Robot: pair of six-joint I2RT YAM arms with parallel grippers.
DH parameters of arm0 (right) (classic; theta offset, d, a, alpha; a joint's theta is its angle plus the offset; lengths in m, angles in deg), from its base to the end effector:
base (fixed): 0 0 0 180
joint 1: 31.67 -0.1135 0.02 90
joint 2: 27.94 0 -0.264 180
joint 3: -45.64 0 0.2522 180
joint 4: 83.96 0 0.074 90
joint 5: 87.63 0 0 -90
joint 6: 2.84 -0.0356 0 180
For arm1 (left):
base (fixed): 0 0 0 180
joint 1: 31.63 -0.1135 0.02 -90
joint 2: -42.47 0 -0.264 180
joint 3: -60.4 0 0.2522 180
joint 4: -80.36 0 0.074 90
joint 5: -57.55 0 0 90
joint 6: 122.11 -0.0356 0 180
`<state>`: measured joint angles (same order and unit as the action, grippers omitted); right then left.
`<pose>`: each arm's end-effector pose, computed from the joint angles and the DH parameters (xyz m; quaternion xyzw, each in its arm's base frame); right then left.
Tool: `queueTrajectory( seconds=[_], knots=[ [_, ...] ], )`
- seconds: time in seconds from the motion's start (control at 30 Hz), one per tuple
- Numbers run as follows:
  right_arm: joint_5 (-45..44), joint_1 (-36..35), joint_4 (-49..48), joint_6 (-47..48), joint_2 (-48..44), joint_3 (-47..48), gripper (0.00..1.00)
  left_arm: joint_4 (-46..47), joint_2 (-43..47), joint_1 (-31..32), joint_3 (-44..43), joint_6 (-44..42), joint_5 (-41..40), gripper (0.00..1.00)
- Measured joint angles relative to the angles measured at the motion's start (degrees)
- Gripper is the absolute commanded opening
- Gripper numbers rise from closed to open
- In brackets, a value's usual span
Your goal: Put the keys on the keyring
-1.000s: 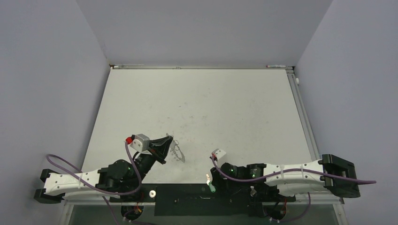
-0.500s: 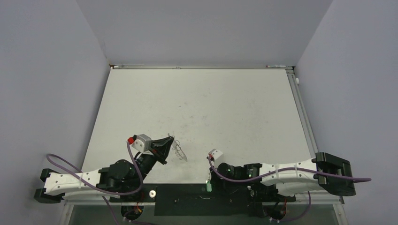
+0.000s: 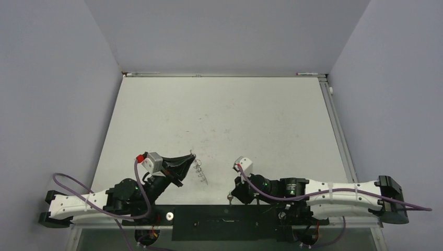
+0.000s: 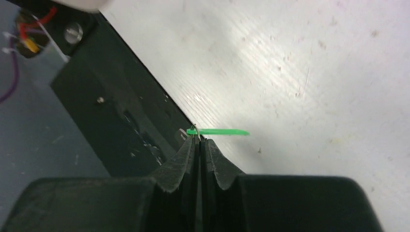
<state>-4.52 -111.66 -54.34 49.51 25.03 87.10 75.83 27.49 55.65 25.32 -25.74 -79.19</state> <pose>0.0373 0.1869 0.2020 -0.3050 0.8564 0.3249 0.2606 0.0305 -0.0953 0.2948 0.1199 0.6274 -0.3690 0.6752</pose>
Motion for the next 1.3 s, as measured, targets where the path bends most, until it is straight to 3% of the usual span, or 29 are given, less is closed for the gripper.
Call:
queueTrajectory(
  seconds=[0.3, 0.53, 0.73, 1.3],
  knots=[
    [-5.0, -0.7, 4.4, 8.2, -5.4, 7.8, 0.05, 1.2, 2.4, 0.0, 2.1, -2.1, 10.8, 0.00],
    [-4.8, -1.1, 8.2, 13.1, -5.6, 15.6, 0.05, 6.4, 2.6, 0.0, 6.9, -5.2, 23.8, 0.00],
    [-3.2, -1.6, 8.6, 16.0, -5.5, 20.3, 0.05, 9.3, 0.5, 0.0, 7.2, -7.2, 29.3, 0.00],
    [-2.8, -3.7, 11.2, 23.6, 0.3, 30.1, 0.05, 12.9, -4.7, 0.0, 7.2, -9.2, 27.9, 0.00]
  ],
)
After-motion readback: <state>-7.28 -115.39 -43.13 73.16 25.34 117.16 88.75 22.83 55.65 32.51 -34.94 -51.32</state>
